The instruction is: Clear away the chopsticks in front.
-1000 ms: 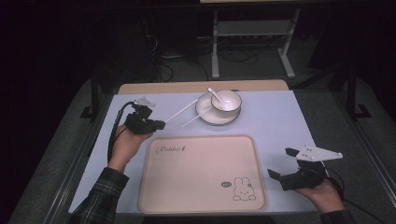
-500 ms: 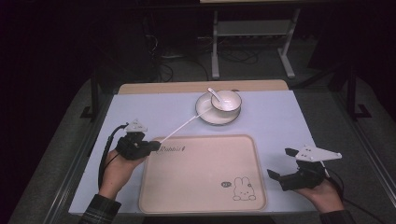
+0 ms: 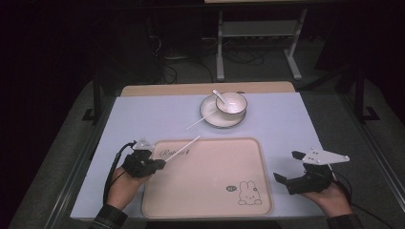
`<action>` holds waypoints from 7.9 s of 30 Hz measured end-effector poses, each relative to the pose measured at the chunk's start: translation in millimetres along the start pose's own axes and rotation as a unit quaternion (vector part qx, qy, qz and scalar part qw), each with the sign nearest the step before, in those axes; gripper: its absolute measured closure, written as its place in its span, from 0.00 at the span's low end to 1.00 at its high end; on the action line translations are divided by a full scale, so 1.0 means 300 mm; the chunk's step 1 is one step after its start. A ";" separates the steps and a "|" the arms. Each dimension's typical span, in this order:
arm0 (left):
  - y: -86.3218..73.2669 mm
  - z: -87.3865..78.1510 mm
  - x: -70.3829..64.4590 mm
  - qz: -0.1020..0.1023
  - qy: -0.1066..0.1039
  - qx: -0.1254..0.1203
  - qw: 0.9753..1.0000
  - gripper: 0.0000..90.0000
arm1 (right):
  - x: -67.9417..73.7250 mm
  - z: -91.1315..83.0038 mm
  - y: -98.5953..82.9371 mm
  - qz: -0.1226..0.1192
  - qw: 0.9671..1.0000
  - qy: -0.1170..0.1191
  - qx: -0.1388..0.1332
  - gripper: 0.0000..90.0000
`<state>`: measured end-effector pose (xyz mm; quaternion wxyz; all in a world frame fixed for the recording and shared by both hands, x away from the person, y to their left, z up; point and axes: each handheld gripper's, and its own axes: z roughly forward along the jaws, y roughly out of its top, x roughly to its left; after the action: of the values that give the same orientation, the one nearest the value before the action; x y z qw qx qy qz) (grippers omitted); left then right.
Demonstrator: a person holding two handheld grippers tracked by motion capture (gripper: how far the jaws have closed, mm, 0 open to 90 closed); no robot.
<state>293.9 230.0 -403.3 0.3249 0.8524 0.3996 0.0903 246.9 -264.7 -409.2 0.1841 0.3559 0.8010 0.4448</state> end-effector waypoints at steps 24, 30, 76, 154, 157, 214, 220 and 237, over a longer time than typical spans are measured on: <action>-0.042 0.071 -0.028 -0.001 -0.001 0.047 0.999 0.73 | 0.000 0.006 0.002 -0.001 1.000 0.002 0.003 0.00; 0.014 0.071 -0.015 0.004 -0.014 0.035 0.999 0.54 | 0.000 0.008 0.004 0.002 1.000 0.004 0.002 0.00; 0.575 0.470 0.163 0.032 -0.034 0.055 0.997 0.84 | -0.017 -0.006 -0.001 0.009 1.000 0.007 -0.012 0.00; -0.050 0.030 -0.055 0.007 -0.015 0.055 0.998 0.94 | -0.005 0.003 0.002 0.004 1.000 0.004 -0.001 0.00; -0.051 0.035 -0.058 0.011 -0.018 0.059 0.998 0.92 | -0.004 0.003 0.002 0.004 1.000 0.004 -0.001 0.00; 0.260 0.336 0.017 0.056 -0.021 0.030 0.998 1.00 | -0.012 0.001 -0.002 0.003 1.000 0.003 -0.001 0.00; 0.238 0.308 0.055 0.049 -0.015 0.036 0.998 1.00 | -0.013 -0.001 -0.002 0.005 1.000 0.003 -0.001 0.00; 0.110 0.163 -0.028 0.050 -0.054 0.027 0.997 1.00 | -0.014 -0.002 -0.002 0.004 1.000 0.001 -0.002 0.00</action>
<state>329.1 184.8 -419.4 0.3182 0.8835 0.3402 0.0496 249.3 -268.3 -409.4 0.1819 0.3586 0.7989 0.4474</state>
